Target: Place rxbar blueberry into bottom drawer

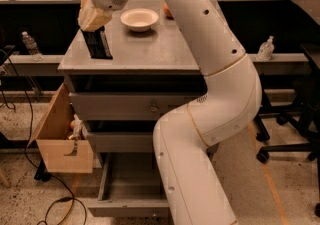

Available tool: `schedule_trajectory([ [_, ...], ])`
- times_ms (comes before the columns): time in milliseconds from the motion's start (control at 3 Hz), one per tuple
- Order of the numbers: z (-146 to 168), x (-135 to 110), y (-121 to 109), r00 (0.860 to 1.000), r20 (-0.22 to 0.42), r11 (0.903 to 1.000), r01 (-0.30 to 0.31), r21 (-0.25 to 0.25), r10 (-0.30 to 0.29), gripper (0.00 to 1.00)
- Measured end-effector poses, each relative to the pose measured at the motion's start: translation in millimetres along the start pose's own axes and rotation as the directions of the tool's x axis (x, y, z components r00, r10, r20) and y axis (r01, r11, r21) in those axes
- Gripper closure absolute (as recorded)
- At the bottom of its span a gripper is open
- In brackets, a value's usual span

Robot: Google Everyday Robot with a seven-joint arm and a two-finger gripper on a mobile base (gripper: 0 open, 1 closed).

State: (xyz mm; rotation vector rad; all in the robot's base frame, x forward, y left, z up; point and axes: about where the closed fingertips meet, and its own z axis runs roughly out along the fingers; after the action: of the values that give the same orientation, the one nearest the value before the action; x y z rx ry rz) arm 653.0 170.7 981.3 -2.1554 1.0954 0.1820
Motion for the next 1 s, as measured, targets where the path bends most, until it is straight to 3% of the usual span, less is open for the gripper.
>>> schedule_trajectory([
  [1000,7.0,38.9,-41.0,0.999,0.002,0.9952,0.039,0.09,-0.039,1.0],
])
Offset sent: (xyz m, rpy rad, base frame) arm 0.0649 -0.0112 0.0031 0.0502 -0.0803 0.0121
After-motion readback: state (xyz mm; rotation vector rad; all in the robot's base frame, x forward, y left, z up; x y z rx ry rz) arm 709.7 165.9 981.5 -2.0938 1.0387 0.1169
